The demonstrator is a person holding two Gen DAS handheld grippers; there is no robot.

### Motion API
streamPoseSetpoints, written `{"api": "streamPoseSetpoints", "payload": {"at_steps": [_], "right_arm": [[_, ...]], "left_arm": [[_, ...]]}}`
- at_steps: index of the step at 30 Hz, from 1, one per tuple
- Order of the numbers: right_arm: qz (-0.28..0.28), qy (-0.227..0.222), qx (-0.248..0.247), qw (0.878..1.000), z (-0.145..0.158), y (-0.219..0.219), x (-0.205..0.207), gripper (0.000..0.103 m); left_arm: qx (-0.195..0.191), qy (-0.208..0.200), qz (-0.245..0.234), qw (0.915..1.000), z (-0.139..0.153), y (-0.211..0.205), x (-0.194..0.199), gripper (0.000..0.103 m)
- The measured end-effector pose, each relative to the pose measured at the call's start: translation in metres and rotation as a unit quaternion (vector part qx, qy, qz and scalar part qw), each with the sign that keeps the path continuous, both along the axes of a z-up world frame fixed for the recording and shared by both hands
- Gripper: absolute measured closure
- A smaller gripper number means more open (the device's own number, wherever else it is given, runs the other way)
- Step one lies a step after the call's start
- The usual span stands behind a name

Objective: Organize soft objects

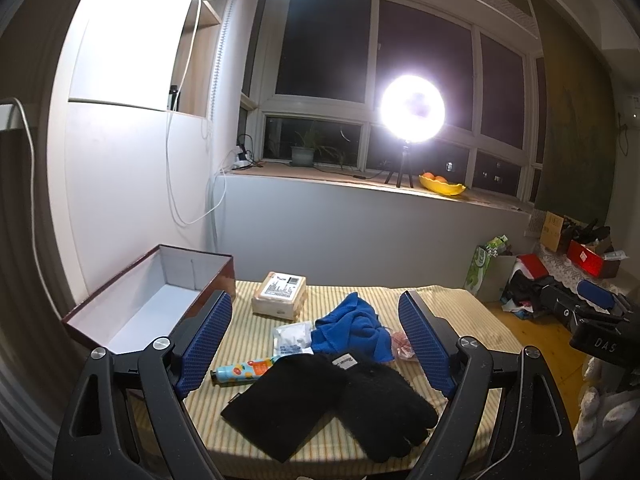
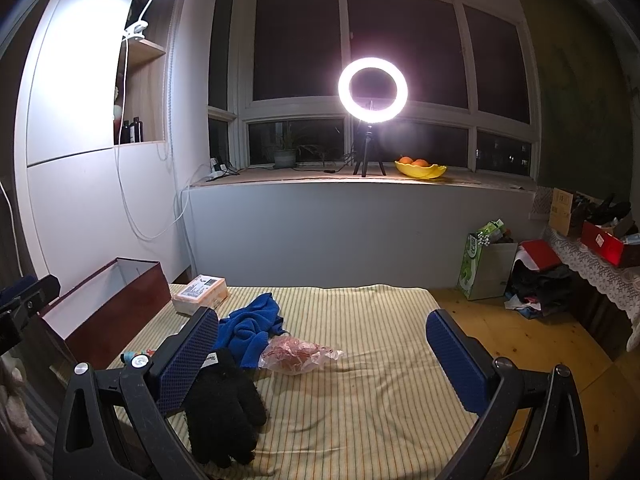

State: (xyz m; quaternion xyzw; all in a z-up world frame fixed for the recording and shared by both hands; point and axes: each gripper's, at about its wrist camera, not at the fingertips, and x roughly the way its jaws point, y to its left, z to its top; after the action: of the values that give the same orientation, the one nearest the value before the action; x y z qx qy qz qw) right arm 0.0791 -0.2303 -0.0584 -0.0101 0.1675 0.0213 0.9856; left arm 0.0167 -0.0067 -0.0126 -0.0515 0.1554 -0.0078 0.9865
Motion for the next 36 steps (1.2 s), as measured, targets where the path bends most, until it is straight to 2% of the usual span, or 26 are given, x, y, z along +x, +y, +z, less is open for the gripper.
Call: {"api": "streamPoseSetpoints", "payload": {"at_steps": [18,28,33,36], "right_arm": [[0.003,0.011,0.001,1.000,-0.008,0.001,0.003,0.000],[0.016,0.030,0.000,0.999,-0.016,0.000,0.013,0.000],[0.060,0.064,0.022,0.996,-0.029,-0.003,0.031,0.000],[0.100,0.107,0.041,0.988,-0.041,-0.001,0.048,0.000]], "left_arm": [[-0.003,0.010,-0.007,0.9999,-0.004,-0.001,0.004,0.018],[-0.009,0.039,-0.009,0.9992,-0.020,0.002,0.009,0.018],[-0.034,0.077,-0.022,0.9962,-0.042,0.004,0.018,0.018],[-0.050,0.106,-0.037,0.9925,-0.059,0.001,0.024,0.018]]}}
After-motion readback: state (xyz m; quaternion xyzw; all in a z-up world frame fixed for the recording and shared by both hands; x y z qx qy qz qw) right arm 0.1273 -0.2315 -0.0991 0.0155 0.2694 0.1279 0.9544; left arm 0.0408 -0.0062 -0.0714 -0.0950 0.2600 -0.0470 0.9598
